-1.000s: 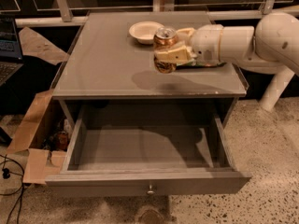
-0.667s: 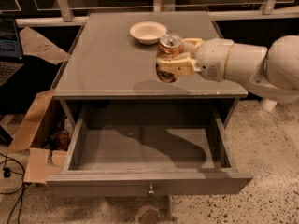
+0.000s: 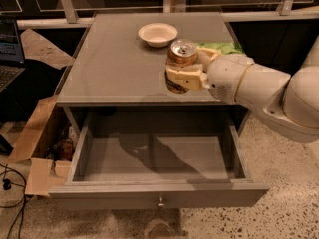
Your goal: Place orange can into top drawer
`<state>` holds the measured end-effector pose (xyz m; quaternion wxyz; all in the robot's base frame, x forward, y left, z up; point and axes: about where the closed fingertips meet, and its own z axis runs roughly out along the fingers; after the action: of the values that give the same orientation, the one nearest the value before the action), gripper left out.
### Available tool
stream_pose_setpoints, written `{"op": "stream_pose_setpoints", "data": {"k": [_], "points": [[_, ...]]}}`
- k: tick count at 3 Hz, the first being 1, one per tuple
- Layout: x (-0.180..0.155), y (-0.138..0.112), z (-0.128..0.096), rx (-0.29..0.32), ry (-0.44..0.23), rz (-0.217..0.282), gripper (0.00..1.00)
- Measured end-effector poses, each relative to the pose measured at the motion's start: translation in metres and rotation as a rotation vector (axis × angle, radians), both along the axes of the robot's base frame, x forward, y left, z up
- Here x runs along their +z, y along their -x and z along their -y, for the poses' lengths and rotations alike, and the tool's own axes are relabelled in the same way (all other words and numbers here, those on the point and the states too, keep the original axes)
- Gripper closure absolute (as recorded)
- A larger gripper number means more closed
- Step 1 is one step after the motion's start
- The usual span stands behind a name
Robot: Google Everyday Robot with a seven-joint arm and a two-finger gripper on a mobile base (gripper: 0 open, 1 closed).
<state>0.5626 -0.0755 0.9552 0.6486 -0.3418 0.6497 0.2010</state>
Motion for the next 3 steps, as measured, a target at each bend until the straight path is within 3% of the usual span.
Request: {"op": "stream_pose_setpoints", "data": {"k": [2,3], "points": [[-0.007,0.014,-0.004,-0.014,-0.01,-0.008,1.0],[-0.022,0.034,-0.002,-0.071,-0.041,-0.021,1.0]]}}
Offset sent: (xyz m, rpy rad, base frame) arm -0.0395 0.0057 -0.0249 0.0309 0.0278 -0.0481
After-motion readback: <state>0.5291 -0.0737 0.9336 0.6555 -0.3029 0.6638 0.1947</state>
